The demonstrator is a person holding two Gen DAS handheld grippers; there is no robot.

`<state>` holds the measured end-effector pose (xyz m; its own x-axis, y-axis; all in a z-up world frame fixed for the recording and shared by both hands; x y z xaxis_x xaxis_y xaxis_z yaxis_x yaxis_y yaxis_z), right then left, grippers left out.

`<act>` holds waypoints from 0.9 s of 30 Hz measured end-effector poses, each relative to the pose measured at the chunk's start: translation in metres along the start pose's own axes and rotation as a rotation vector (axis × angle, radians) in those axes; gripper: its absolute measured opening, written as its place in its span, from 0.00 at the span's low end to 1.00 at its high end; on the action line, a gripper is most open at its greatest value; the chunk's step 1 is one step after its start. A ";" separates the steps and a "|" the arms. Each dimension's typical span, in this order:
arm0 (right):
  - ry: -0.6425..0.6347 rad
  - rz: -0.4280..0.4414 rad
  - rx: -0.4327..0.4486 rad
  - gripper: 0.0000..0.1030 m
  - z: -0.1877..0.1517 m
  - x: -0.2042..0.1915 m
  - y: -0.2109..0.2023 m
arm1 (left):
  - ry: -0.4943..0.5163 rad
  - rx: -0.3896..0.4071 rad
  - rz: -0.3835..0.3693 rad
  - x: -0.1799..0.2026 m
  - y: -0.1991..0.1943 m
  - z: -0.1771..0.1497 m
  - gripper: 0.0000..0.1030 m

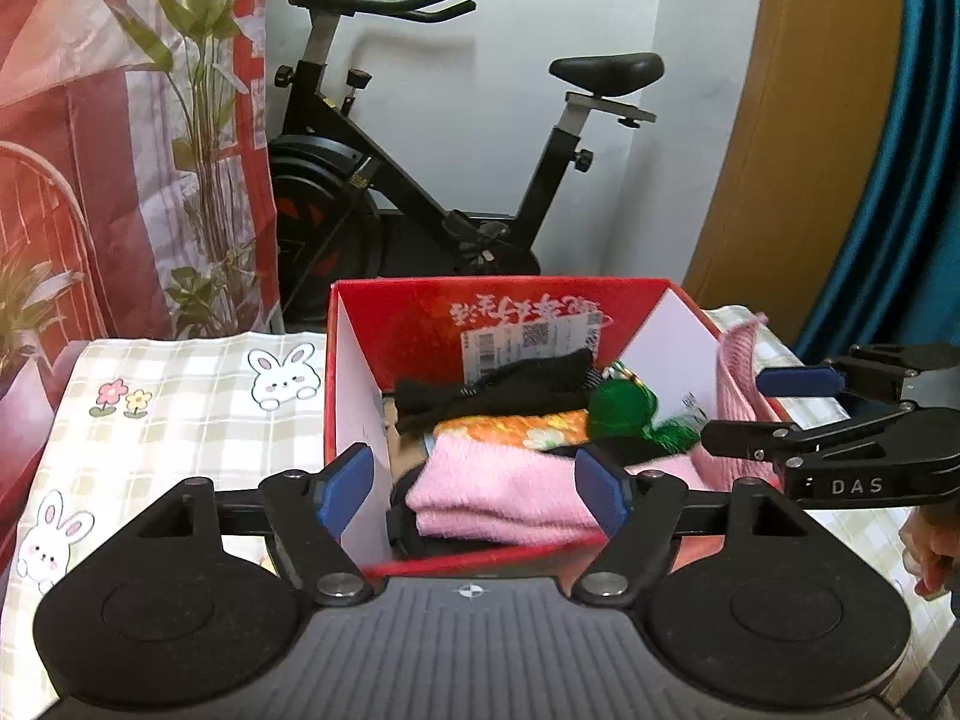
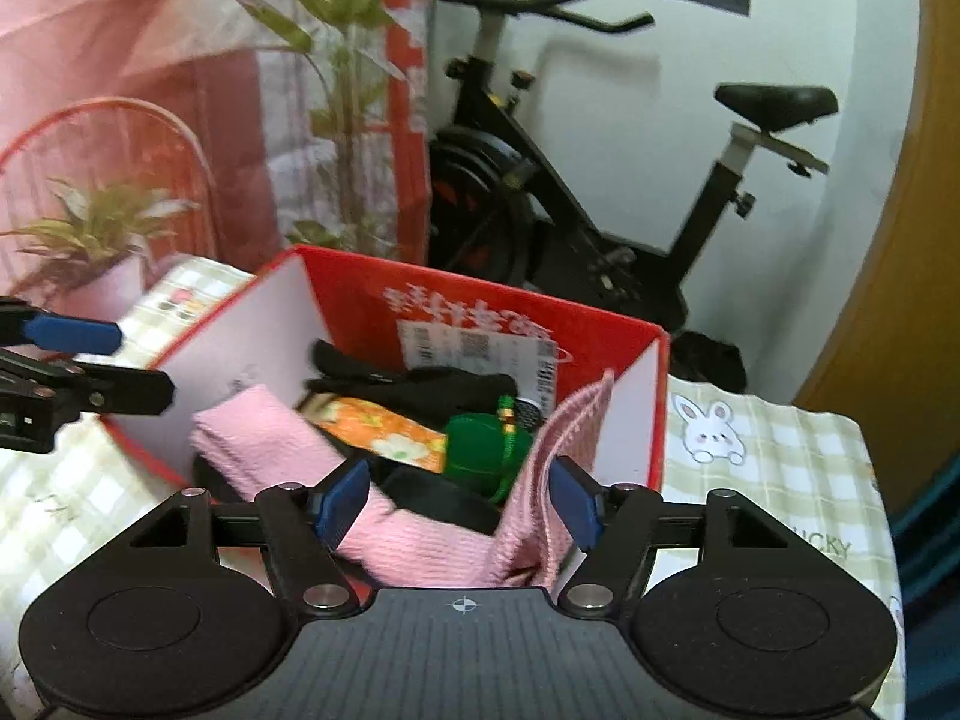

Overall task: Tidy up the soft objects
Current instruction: 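Move the left tool back to the white foil packet and close on it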

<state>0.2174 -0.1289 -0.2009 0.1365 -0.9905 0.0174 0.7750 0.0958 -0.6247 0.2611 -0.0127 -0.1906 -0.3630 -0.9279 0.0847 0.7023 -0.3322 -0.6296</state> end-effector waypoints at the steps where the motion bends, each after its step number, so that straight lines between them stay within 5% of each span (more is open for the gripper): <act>1: -0.011 0.007 0.011 0.62 -0.002 -0.003 -0.006 | -0.002 0.000 -0.007 0.000 -0.003 -0.004 0.74; 12: -0.013 0.080 0.031 0.61 -0.049 -0.024 -0.043 | -0.002 -0.049 -0.088 0.003 -0.016 -0.062 0.73; 27: 0.082 0.185 -0.113 0.57 -0.139 -0.050 -0.026 | -0.069 -0.238 -0.186 0.007 0.028 -0.142 0.59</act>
<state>0.1048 -0.0954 -0.2937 0.2153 -0.9623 -0.1660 0.6670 0.2690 -0.6947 0.1913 -0.0048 -0.3172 -0.4237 -0.8669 0.2626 0.4619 -0.4562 -0.7606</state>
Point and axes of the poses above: each gripper's, at about its wrist camera, not at the fingertips, and y roughly the way its jaws point, x to its right, z to its top, the point moved 7 cm from there along y, roughly the way its jaws point, and after that the axes turned 3 degrees about -y, right-handed, at the moved point
